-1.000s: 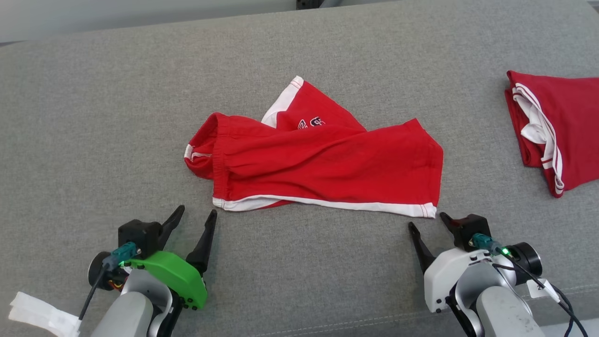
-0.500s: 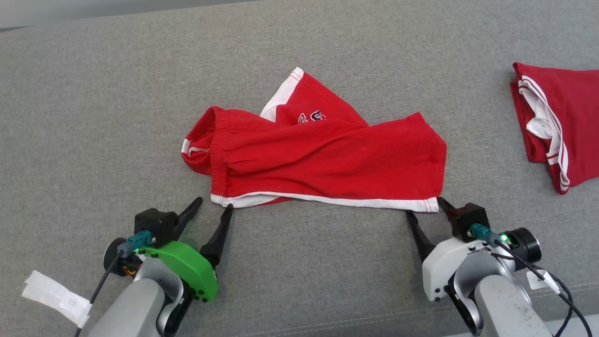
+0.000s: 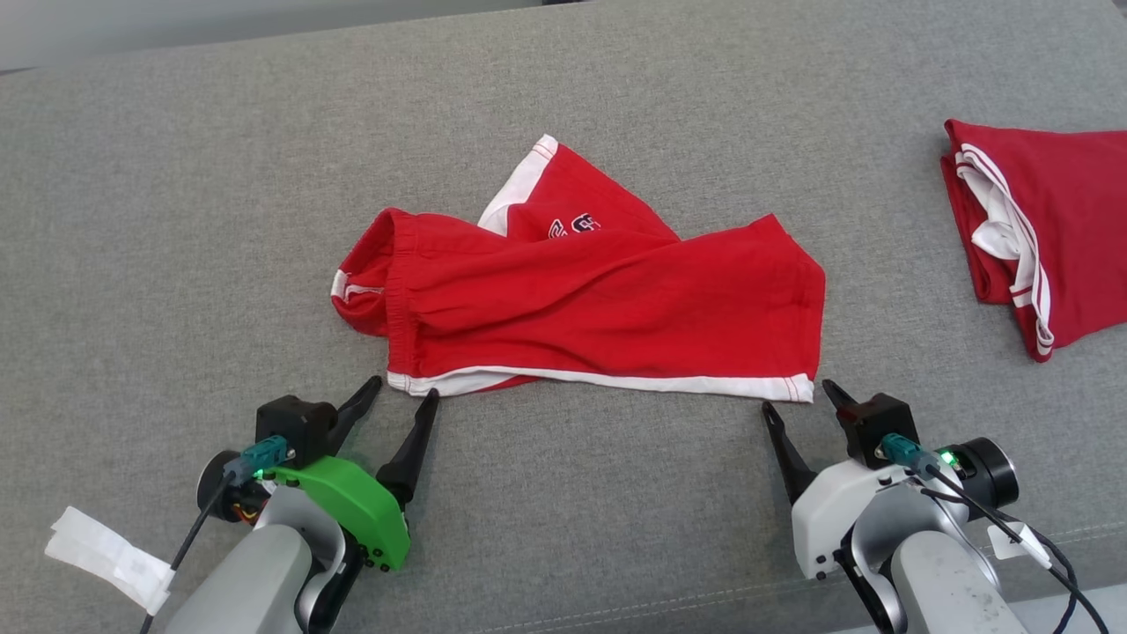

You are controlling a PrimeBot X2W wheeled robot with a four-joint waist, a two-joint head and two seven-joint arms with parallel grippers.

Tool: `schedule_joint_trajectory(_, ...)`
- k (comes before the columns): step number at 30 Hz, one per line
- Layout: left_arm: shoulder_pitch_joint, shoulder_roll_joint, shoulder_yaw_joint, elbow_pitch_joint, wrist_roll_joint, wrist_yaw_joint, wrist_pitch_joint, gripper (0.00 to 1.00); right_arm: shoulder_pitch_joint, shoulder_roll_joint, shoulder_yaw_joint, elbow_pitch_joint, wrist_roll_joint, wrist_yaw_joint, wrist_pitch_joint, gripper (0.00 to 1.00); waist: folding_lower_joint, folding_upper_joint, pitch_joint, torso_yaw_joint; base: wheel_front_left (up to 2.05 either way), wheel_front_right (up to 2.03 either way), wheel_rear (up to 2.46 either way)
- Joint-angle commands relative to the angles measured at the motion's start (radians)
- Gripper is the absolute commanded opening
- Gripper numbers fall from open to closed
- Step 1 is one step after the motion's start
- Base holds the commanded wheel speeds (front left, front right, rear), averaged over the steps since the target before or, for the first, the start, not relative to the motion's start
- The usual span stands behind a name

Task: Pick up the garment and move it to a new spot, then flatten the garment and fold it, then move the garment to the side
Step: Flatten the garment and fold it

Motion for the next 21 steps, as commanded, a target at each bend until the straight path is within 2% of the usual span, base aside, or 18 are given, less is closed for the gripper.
schedule_joint_trajectory(1, -0.017, 0.009, -0.004, 0.005, -0.007, 0.000, -0.006, 1.00, 0.002, 0.000, 0.002, -0.004, -0.005, 0.000, 0.003, 1.00, 0.0000, 0.0107, 0.000, 0.000, 0.00, 0.00, 0.00)
schedule_joint_trajectory(21, -0.080, 0.017, -0.093, 0.023, -0.054, 0.000, -0.025, 1.00, -0.054, -0.017, 0.037, 0.064, 0.022, 0.000, -0.006, 1.00, 0.0000, 0.0107, 0.023, 0.014, 0.00, 0.00, 0.00)
